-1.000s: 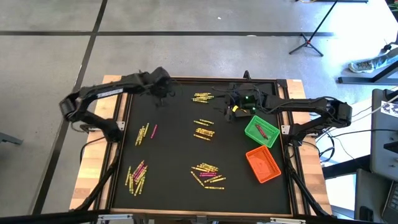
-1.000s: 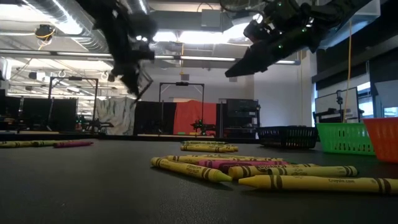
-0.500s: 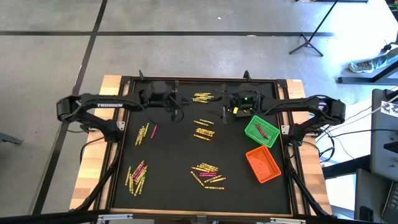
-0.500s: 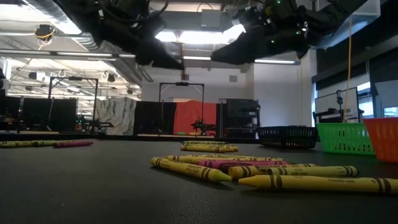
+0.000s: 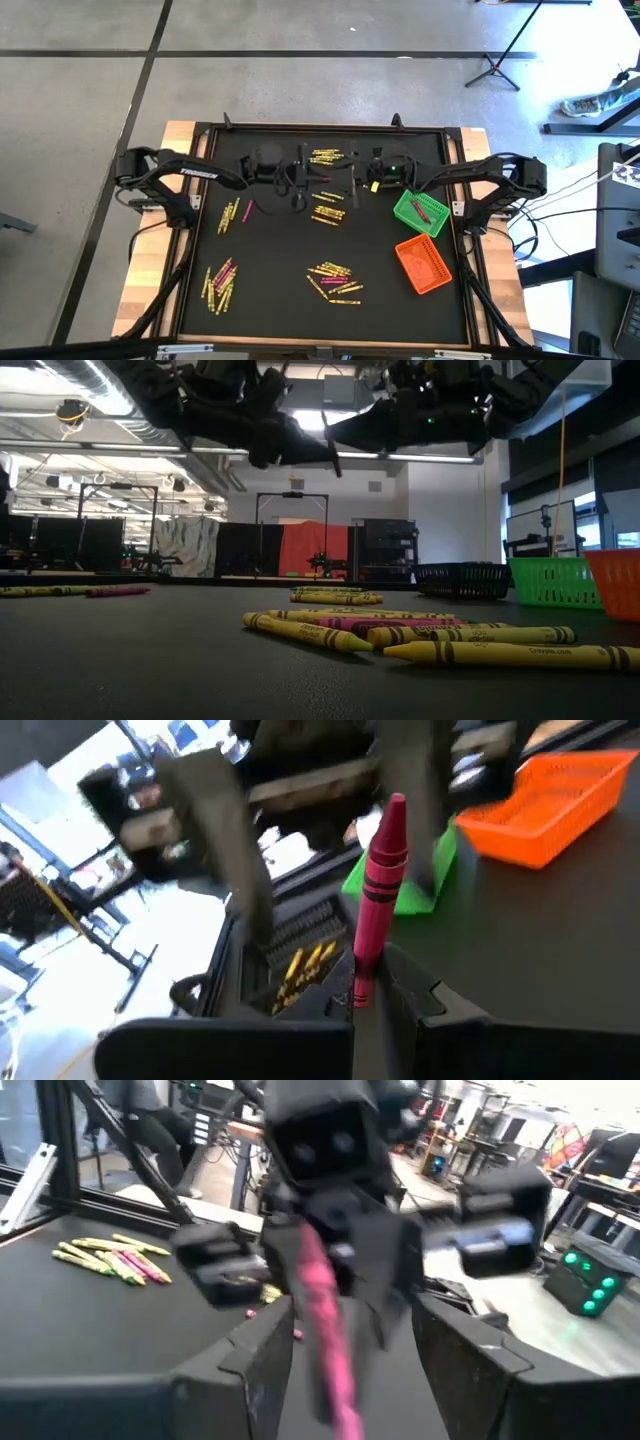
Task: Sort crayons
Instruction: Put the red crayon into the green basket
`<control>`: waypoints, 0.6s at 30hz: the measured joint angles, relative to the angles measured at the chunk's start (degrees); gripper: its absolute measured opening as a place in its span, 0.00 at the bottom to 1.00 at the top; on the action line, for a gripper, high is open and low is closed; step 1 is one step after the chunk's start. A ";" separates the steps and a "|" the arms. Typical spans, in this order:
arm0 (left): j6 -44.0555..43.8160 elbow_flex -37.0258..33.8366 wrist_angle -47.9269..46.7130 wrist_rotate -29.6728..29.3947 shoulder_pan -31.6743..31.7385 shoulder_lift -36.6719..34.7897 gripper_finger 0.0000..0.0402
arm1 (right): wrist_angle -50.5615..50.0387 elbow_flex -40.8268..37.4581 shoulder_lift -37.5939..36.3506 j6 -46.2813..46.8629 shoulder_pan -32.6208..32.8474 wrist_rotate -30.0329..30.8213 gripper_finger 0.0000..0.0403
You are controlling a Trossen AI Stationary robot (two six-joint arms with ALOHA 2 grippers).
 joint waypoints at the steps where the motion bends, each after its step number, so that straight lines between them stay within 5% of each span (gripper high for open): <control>1: -0.18 0.02 0.74 0.00 -0.30 -0.02 0.02 | -0.10 0.00 0.00 0.00 -0.03 -0.03 0.50; 8: -0.29 0.07 1.12 -2.65 -1.07 -0.02 0.02 | -0.27 0.00 0.00 0.22 0.04 -0.59 0.46; 18: -0.55 0.04 1.05 -2.78 -1.07 -0.02 0.02 | -1.88 0.00 0.00 0.37 0.31 -1.34 0.12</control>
